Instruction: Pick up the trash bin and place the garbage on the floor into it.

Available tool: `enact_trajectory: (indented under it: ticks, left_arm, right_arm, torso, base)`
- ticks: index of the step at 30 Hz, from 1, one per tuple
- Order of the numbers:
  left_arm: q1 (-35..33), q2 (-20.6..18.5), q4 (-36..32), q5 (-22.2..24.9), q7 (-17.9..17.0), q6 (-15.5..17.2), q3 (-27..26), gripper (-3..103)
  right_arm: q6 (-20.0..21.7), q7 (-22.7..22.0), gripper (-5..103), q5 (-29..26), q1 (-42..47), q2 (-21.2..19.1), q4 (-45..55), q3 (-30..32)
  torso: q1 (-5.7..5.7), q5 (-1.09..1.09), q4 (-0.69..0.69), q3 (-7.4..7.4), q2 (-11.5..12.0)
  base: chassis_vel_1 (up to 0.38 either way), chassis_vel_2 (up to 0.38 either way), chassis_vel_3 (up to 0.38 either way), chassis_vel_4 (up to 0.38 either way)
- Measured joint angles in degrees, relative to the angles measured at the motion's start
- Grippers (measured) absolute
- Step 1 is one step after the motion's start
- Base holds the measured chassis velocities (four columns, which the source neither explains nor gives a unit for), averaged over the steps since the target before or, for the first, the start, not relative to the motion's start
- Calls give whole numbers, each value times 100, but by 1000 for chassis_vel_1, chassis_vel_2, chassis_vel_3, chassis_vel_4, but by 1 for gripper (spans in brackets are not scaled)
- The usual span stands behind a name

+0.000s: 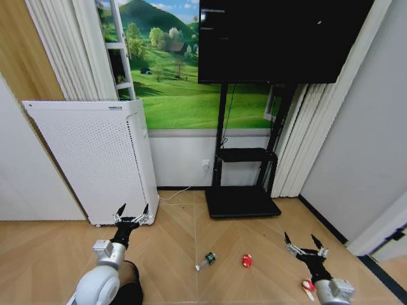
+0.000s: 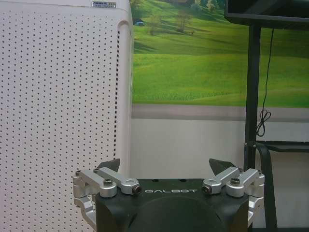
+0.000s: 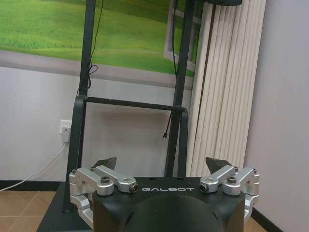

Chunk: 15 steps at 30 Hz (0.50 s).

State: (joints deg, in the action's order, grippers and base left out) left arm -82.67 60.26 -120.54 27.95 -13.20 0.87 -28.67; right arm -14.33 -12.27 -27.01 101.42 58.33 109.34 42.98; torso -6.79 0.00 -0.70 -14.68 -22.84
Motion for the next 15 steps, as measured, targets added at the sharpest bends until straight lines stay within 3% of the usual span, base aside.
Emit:
enact_trajectory:
  ticks: [15]
  left_arm:
    - [-7, 9, 19, -7, 2, -1, 0, 100]
  right_arm:
    - [-34, 67, 100, 8, 32, 40, 9, -1]
  torso:
    - [99, 0, 0, 220, 318]
  base:
    - [0, 0, 0, 0]
